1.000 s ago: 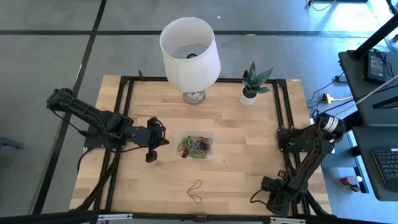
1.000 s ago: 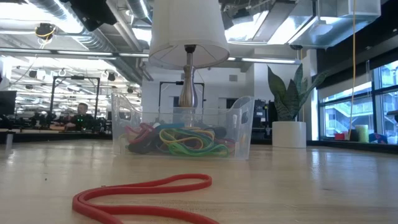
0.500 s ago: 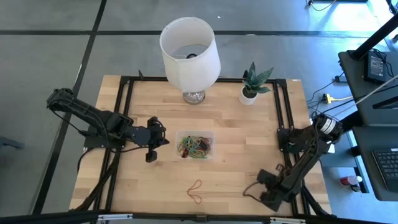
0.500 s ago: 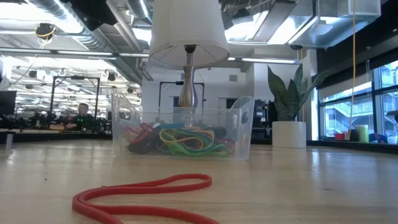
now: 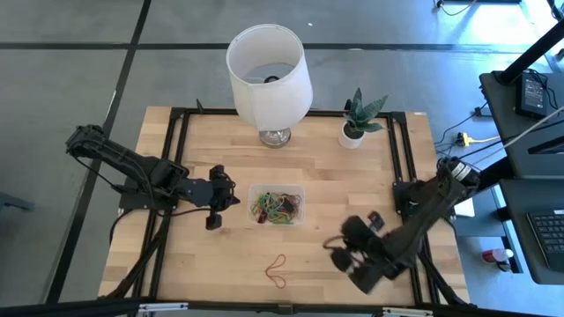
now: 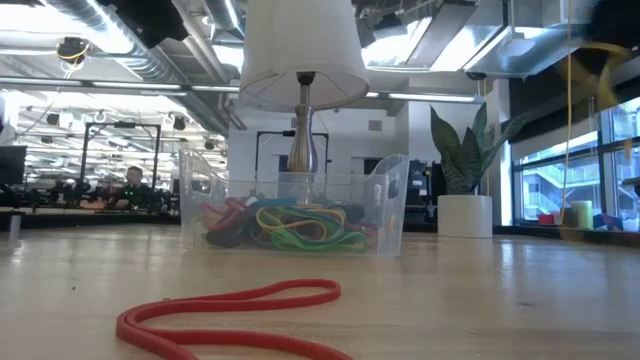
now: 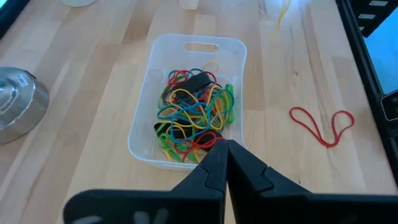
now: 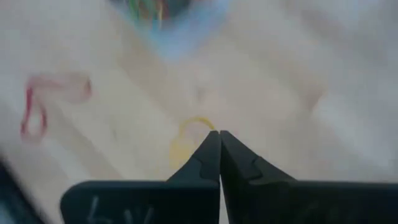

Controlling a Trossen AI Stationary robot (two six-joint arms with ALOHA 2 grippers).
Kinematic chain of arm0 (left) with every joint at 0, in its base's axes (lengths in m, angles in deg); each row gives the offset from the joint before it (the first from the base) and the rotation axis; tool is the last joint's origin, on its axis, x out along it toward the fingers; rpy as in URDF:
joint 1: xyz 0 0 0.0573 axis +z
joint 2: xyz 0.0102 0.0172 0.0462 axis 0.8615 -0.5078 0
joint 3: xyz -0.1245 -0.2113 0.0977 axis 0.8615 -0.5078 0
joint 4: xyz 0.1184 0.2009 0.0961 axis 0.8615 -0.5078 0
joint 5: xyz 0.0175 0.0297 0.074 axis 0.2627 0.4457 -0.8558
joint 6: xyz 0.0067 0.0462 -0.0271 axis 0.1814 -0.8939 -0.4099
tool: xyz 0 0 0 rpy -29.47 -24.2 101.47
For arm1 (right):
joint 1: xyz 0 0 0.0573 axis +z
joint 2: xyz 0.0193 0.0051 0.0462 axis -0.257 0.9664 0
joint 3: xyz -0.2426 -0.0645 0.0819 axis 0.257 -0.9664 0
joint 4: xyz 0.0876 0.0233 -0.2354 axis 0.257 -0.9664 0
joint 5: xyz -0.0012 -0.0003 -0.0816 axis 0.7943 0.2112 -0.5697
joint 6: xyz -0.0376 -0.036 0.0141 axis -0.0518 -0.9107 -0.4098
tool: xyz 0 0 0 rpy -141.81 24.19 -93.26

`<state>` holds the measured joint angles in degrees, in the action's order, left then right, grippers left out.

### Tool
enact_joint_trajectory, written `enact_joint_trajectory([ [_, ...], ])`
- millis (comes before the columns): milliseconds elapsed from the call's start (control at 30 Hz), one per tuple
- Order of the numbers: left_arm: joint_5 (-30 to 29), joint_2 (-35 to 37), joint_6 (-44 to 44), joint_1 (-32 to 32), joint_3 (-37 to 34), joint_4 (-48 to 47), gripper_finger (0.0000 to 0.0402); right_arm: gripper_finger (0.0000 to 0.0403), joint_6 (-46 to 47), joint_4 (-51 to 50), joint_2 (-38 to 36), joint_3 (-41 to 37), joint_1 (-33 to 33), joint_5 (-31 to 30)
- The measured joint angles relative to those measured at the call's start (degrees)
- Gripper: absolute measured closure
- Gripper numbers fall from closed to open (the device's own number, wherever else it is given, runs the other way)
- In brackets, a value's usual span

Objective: Pick and place rubber bands into bin
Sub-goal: Put the yellow rubber band into the transparent bin

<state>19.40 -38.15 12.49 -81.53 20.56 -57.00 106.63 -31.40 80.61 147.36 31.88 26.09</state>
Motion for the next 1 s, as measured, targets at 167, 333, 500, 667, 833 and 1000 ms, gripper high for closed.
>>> enact_joint_trajectory([
  [167,0.05,0.00,0.01,0.00,0.00,-0.01,0.0400,0.0402,-11.50,2.79,-0.05,5.30,-7.38,-7.96],
  [333,0.20,0.00,0.01,0.00,0.00,-0.01,0.0397,0.0402,-27.68,13.48,-0.07,7.91,-14.46,-11.95],
  [500,0.27,0.00,-1.90,0.00,0.00,-0.01,0.0400,0.0402,-40.78,25.47,0.63,7.98,-20.21,-12.11],
  [667,0.29,0.00,-1.95,0.00,0.00,-0.07,0.0397,0.0403,-44.09,28.12,3.91,7.98,-23.18,-6.70],
  [833,1.67,0.00,-1.96,0.00,-0.02,-0.12,0.0400,0.0403,-43.49,27.24,7.85,7.92,-23.62,-1.46],
  [1000,2.72,0.00,-1.96,0.00,-0.02,-0.11,0.0397,0.0403,-38.67,23.90,8.15,7.89,-23.71,-1.30],
])
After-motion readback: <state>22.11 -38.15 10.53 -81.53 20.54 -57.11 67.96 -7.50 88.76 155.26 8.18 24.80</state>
